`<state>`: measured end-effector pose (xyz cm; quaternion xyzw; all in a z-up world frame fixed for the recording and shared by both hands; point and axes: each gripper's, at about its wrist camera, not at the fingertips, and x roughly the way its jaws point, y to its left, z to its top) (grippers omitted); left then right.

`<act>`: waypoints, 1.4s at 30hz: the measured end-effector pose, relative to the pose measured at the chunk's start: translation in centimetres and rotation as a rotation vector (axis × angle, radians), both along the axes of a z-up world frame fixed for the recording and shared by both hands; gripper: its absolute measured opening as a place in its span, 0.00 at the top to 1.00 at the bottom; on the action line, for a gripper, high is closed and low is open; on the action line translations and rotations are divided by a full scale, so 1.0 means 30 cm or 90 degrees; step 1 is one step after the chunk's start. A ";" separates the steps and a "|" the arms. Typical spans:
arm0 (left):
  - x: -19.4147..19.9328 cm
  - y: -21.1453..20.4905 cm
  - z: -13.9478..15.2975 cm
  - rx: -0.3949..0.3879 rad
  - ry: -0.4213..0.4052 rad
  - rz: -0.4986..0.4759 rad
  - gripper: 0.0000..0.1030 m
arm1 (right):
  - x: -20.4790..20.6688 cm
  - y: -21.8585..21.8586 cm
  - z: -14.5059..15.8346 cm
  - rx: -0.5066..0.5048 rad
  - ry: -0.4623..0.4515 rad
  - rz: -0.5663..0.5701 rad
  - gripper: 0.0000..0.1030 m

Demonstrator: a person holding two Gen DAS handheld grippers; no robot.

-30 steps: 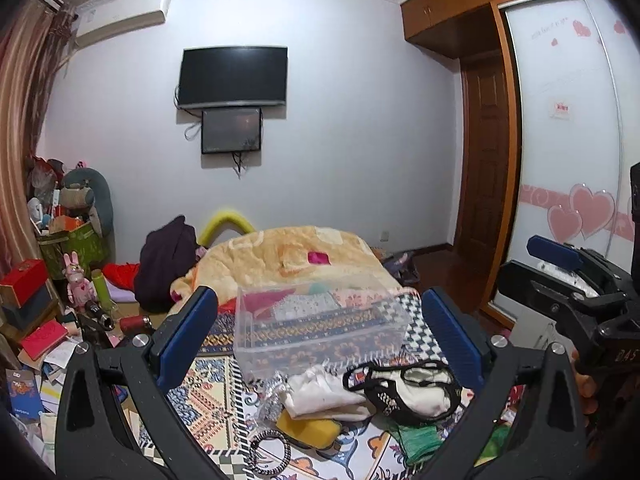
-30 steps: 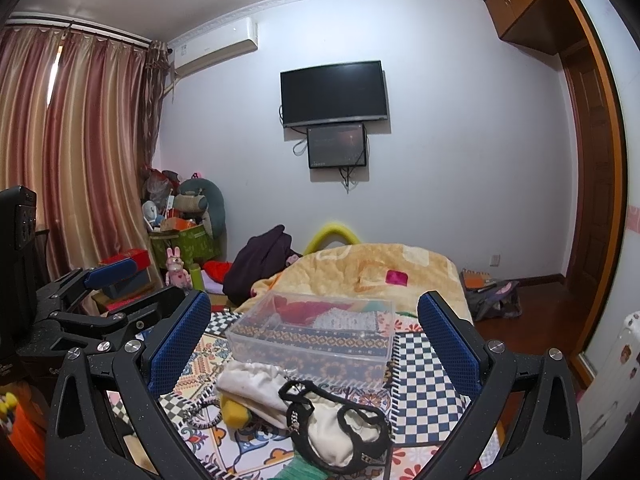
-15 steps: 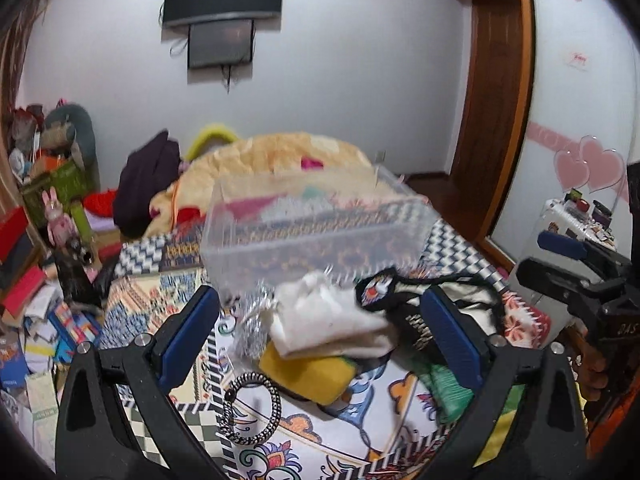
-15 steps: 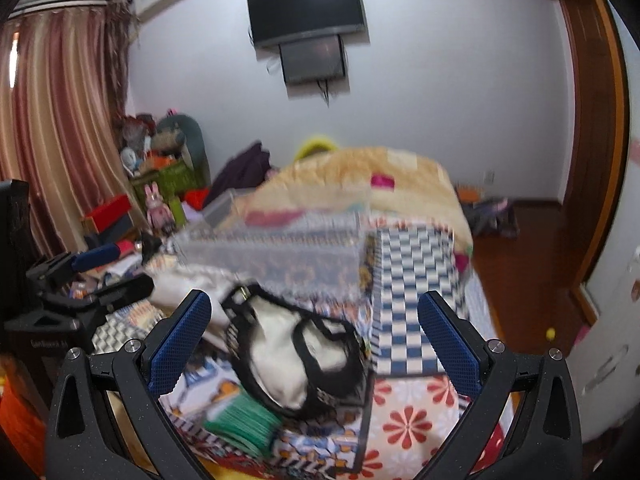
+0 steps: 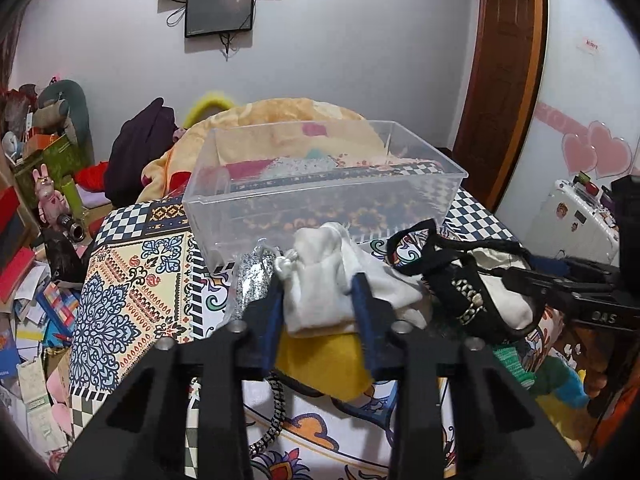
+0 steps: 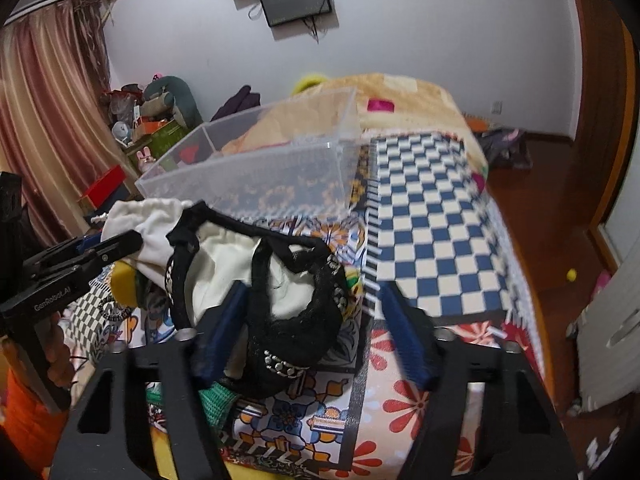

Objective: Organize soft objects
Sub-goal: 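Grasp the white cloth with the left tool while the right tool grasps the black-strapped white fabric item, then carry both items over the clear plastic box and open both tools to drop them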

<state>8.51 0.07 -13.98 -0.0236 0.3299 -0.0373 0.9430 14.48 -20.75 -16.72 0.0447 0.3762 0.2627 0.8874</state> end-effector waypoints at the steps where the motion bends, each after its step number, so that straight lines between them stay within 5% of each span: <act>1: -0.003 0.004 0.004 0.000 -0.004 0.001 0.76 | -0.003 -0.003 -0.003 0.004 0.004 0.001 0.58; 6: -0.012 0.022 0.025 -0.015 -0.022 0.001 0.83 | -0.016 0.004 0.018 -0.006 -0.019 -0.005 0.75; 12: -0.026 0.038 0.076 -0.028 -0.050 0.000 0.85 | -0.019 0.008 0.070 -0.012 -0.063 -0.010 0.83; 26: -0.014 0.090 0.254 -0.023 -0.144 0.011 0.86 | 0.018 0.043 0.287 0.031 -0.177 -0.018 0.87; 42: 0.142 0.178 0.352 -0.048 -0.181 0.034 0.86 | 0.150 0.149 0.383 0.046 -0.249 -0.029 0.87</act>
